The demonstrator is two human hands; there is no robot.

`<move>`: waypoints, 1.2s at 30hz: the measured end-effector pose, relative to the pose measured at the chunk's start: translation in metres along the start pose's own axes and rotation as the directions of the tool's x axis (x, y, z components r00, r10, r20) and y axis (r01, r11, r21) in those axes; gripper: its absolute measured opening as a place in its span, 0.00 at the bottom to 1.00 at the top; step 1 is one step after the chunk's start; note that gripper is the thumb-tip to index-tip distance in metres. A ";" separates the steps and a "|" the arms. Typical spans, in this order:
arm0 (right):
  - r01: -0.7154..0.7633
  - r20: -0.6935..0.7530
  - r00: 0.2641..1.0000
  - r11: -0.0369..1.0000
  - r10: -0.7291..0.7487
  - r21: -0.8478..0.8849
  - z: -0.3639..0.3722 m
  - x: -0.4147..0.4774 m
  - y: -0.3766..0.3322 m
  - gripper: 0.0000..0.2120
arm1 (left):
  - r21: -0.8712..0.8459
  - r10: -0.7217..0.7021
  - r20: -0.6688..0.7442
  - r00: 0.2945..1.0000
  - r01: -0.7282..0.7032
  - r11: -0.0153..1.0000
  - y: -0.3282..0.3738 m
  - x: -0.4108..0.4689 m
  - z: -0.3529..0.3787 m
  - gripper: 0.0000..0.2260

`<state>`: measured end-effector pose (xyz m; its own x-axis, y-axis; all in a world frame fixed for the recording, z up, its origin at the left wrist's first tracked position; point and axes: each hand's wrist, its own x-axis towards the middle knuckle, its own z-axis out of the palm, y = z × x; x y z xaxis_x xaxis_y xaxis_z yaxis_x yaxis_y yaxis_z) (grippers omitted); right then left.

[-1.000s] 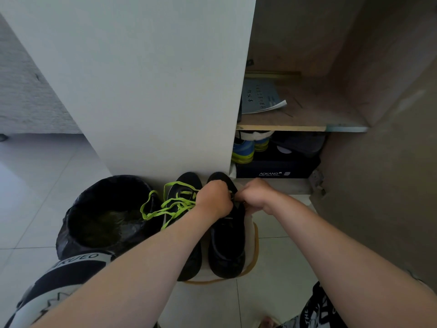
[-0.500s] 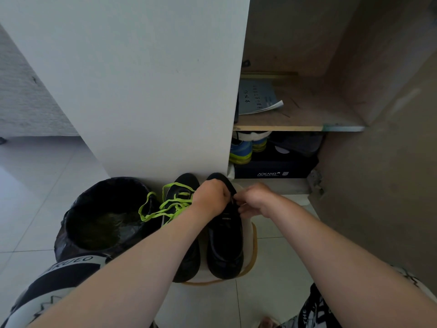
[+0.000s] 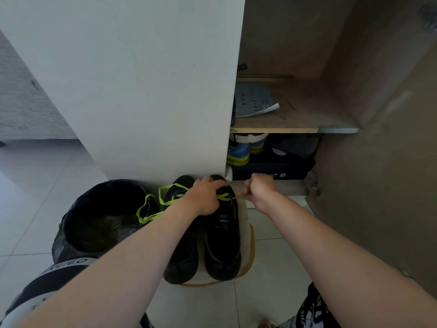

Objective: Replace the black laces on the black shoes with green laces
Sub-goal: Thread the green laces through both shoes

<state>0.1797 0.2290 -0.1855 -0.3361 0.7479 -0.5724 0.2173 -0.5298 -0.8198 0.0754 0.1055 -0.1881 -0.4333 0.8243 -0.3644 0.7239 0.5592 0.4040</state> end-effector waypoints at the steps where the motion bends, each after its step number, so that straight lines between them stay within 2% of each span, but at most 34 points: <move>1: 0.105 0.038 0.994 0.981 -0.101 -0.161 0.002 0.002 0.004 0.13 | 0.016 0.011 0.020 1.000 -0.011 1.000 0.002 -0.001 0.000 0.30; 2: 0.220 0.085 0.975 0.919 -0.203 -0.327 0.002 0.003 0.006 0.13 | 0.041 0.019 0.039 0.999 -0.020 0.999 0.005 -0.003 0.000 0.30; 4: 0.377 0.146 0.922 0.744 -0.359 -0.551 -0.001 0.002 0.005 0.10 | 0.090 0.020 0.048 0.999 -0.025 0.996 0.007 -0.003 0.001 0.30; 6: 0.472 0.181 0.855 0.583 -0.487 -0.662 -0.011 -0.001 -0.004 0.07 | 0.051 -0.004 0.050 0.999 0.002 0.999 0.005 -0.001 0.002 0.29; 8: 0.531 0.280 0.778 0.350 -0.562 -0.772 -0.026 -0.002 -0.016 0.06 | 0.015 -0.023 0.053 0.998 0.023 1.000 0.002 0.003 0.002 0.29; 9: 0.530 0.347 0.778 0.251 -0.524 -0.810 -0.032 0.000 -0.019 0.05 | 0.000 -0.028 0.050 0.998 0.028 1.000 0.001 0.004 0.002 0.28; 11: 0.484 0.437 0.847 0.095 -0.303 -0.870 -0.038 -0.003 -0.021 0.09 | -0.041 -0.034 0.045 0.998 0.036 0.999 0.004 0.006 0.003 0.26; 13: 0.452 0.451 0.891 0.017 -0.050 -0.892 -0.038 -0.006 -0.014 0.15 | -0.067 -0.031 0.041 0.999 0.034 0.997 0.005 0.007 0.004 0.26; 15: 0.452 0.455 0.890 0.078 0.025 -0.889 -0.036 -0.008 -0.009 0.16 | -0.030 -0.008 0.013 1.000 0.008 1.000 0.005 0.006 0.002 0.26; 17: 0.476 0.481 0.877 0.145 -0.001 -0.867 -0.035 -0.002 -0.005 0.15 | 0.071 0.067 -0.018 0.998 -0.066 0.995 0.007 0.003 -0.001 0.28; 19: 0.500 0.509 0.861 0.212 -0.012 -0.840 -0.033 0.000 -0.002 0.14 | 0.114 0.146 0.018 0.989 -0.147 0.983 0.010 0.000 0.000 0.28; 21: 0.523 0.535 0.844 0.277 -0.037 -0.806 -0.028 -0.001 0.000 0.14 | 0.094 0.150 0.069 0.986 -0.156 0.983 0.015 0.000 0.002 0.22; 24: 0.515 0.531 0.847 0.313 -0.040 -0.798 -0.020 -0.003 0.002 0.16 | 0.019 0.106 0.078 0.991 -0.108 0.994 0.015 -0.002 0.004 0.24; 26: 0.435 0.426 0.899 0.334 -0.103 -0.837 -0.018 0.005 0.001 0.10 | 0.006 0.109 0.060 0.992 -0.109 0.994 0.011 -0.002 0.005 0.25; 28: 0.264 0.160 0.953 0.450 -0.256 -0.853 -0.022 0.015 -0.009 0.10 | 0.000 0.082 0.068 0.994 -0.082 0.997 0.008 -0.001 0.004 0.26; 29: 0.203 0.031 0.947 0.523 -0.318 -0.828 -0.026 0.018 -0.017 0.12 | 0.010 0.068 0.076 0.995 -0.069 0.998 0.009 -0.001 0.003 0.26; 31: 0.193 -0.078 0.937 0.690 -0.340 -0.697 -0.033 0.018 -0.029 0.16 | 0.082 0.052 0.078 0.996 -0.059 0.995 0.012 0.000 0.002 0.26; 32: 0.206 -0.098 0.945 0.803 -0.311 -0.559 -0.034 0.016 -0.031 0.17 | 0.132 0.052 0.076 0.996 -0.062 0.989 0.014 0.000 0.002 0.26; 33: 0.198 -0.099 0.966 0.927 -0.241 -0.318 -0.033 0.010 -0.031 0.17 | 0.165 0.050 0.073 0.996 -0.061 0.984 0.015 -0.001 0.003 0.27; 34: 0.141 -0.049 0.989 0.990 -0.141 -0.009 -0.031 0.000 -0.029 0.17 | 0.182 0.051 0.070 0.996 -0.063 0.981 0.015 -0.001 0.004 0.28; 35: 0.054 0.046 0.997 0.973 -0.066 0.223 -0.028 -0.009 -0.026 0.16 | 0.186 0.054 0.070 0.996 -0.067 0.980 0.015 0.000 0.004 0.29; 36: 0.025 0.118 0.991 0.966 -0.057 0.257 -0.026 -0.013 -0.022 0.16 | 0.181 0.060 0.073 0.996 -0.073 0.981 0.014 0.000 0.004 0.29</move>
<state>0.2027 0.2410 -0.1606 -0.4536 0.7246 -0.5189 -0.0341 -0.5959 -0.8023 0.0878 0.1130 -0.1854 -0.3485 0.8478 -0.3997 0.8386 0.4725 0.2712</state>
